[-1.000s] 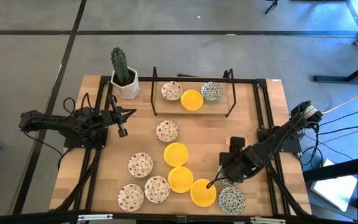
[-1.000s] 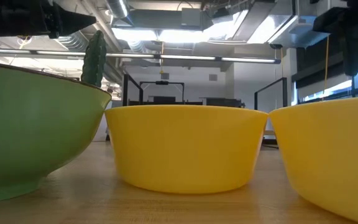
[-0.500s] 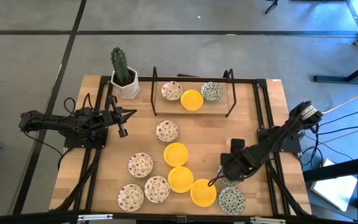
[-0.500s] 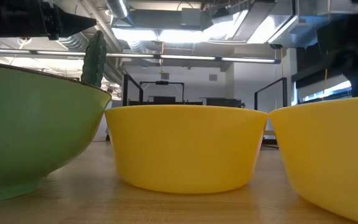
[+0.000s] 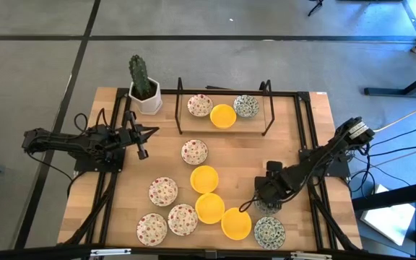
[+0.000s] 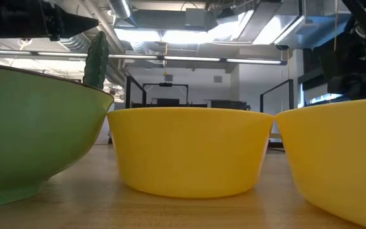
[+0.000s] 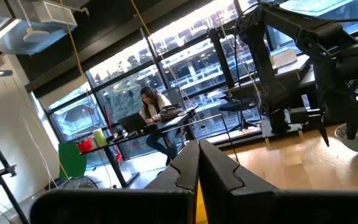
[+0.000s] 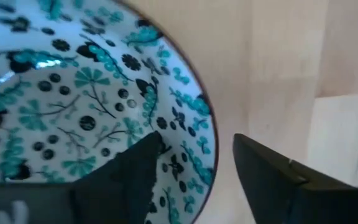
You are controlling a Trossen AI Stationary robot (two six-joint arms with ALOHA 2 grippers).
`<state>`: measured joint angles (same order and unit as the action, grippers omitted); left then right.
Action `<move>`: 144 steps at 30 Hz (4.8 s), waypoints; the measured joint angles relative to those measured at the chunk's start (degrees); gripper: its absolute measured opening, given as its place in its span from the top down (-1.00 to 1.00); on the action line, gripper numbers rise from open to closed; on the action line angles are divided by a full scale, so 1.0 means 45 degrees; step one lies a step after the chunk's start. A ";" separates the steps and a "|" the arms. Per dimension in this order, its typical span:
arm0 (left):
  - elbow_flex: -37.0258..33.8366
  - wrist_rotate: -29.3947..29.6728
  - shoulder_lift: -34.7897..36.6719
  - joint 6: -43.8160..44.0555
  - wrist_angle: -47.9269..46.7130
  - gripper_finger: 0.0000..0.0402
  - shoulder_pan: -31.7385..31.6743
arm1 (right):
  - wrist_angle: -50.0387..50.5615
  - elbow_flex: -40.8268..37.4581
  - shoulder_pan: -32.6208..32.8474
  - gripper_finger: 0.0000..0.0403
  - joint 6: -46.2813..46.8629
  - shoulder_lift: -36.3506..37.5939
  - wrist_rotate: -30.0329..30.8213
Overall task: Pick & Place Mini bowls
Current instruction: Stack the white blue patterned bowl on top of the white blue patterned bowl on the shelf
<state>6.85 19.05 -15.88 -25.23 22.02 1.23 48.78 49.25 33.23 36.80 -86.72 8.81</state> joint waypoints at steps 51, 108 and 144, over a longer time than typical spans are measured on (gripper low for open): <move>0.0000 0.0192 -0.0005 -0.0317 0.0106 0.96 0.0000 | 0.1745 0.5668 -0.5808 0.93 -0.4958 0.7796 0.6702; 0.0000 0.0185 -0.0005 -0.0364 0.0097 0.98 0.0000 | 0.6080 1.2680 -1.7531 0.93 -0.8523 -0.4653 -0.2547; 0.0000 0.0185 -0.0004 -0.0330 0.0097 0.99 0.0005 | 0.4500 1.0287 -1.7795 0.76 -0.9335 -0.4629 -0.2509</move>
<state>6.85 19.88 -15.90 -26.72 22.46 1.26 69.04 95.55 -46.85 -5.20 -107.55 -2.48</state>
